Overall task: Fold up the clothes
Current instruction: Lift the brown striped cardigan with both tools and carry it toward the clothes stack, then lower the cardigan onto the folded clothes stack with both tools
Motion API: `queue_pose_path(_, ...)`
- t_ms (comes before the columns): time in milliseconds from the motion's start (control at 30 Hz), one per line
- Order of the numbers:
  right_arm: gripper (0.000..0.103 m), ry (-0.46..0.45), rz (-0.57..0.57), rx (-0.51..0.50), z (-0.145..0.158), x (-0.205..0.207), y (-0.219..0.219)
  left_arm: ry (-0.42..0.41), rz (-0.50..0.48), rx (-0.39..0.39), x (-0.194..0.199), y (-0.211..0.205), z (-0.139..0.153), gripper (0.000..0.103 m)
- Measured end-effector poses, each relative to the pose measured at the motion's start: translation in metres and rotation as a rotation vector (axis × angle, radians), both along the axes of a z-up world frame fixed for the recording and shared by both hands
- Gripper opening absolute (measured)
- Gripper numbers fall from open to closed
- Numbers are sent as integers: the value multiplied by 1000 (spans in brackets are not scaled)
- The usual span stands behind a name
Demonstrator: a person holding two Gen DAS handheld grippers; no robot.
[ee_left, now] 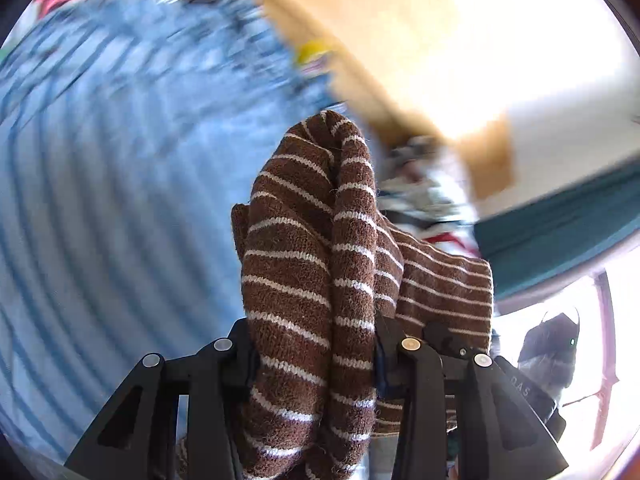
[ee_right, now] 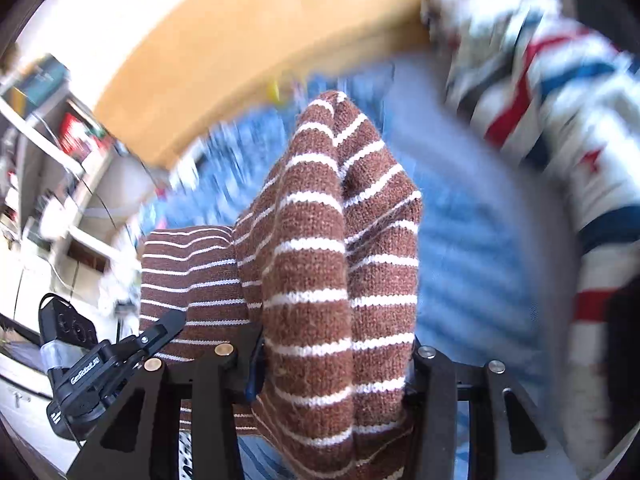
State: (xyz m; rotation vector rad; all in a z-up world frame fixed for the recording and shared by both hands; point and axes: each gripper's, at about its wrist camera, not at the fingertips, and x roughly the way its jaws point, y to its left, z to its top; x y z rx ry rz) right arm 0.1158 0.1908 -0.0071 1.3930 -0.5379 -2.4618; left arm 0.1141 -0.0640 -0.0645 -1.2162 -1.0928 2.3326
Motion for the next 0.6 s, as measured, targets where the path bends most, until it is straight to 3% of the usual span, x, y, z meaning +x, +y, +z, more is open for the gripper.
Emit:
queue_pose_path(100, 51, 126, -137, 28, 69, 40, 45, 106, -136, 11, -15, 51, 60, 42)
queue_pose_path(233, 51, 230, -376, 31, 123, 109, 134, 199, -372, 8, -39, 152, 120, 42)
queue_pose_path(400, 51, 212, -651, -12, 125, 181, 241, 188, -669, -13, -57, 294, 147, 42)
queue_pose_path(600, 51, 121, -813, -69, 89, 204, 315, 117, -847, -129, -80, 433, 144, 42)
